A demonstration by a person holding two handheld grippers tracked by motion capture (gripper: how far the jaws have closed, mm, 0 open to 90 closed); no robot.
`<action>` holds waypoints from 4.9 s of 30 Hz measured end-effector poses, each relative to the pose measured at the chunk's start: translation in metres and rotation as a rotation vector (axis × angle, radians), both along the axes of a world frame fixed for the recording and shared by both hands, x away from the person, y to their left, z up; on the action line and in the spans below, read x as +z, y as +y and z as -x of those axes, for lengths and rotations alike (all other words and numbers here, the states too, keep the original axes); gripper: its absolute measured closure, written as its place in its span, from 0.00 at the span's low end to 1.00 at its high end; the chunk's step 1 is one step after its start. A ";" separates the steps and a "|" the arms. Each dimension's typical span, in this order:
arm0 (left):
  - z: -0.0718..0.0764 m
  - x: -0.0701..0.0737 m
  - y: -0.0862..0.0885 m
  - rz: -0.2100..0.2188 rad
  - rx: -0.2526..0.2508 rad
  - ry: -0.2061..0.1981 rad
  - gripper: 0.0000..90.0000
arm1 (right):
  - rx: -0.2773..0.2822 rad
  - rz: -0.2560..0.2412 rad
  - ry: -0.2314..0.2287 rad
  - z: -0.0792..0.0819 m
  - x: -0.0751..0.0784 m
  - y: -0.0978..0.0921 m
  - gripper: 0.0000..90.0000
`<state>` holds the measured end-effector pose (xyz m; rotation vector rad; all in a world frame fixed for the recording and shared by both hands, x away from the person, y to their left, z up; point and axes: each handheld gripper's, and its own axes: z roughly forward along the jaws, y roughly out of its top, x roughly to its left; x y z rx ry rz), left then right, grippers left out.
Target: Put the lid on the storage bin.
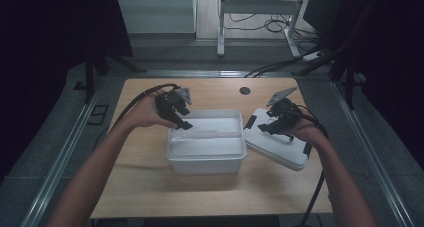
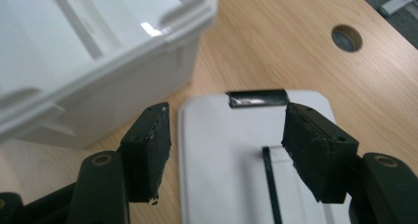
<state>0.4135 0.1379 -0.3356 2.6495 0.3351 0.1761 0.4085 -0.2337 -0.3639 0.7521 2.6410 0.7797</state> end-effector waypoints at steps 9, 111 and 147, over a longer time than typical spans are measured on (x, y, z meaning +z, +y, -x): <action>0.007 0.000 0.062 0.018 0.129 -0.006 0.47 | -0.044 0.047 0.044 -0.015 -0.018 -0.015 0.43; 0.017 -0.099 0.131 -0.029 0.304 0.127 0.46 | 0.260 0.132 -0.071 -0.003 0.082 0.027 0.93; 0.019 -0.105 0.126 -0.044 0.291 0.136 0.46 | 0.500 0.161 -0.018 -0.001 0.077 0.144 0.93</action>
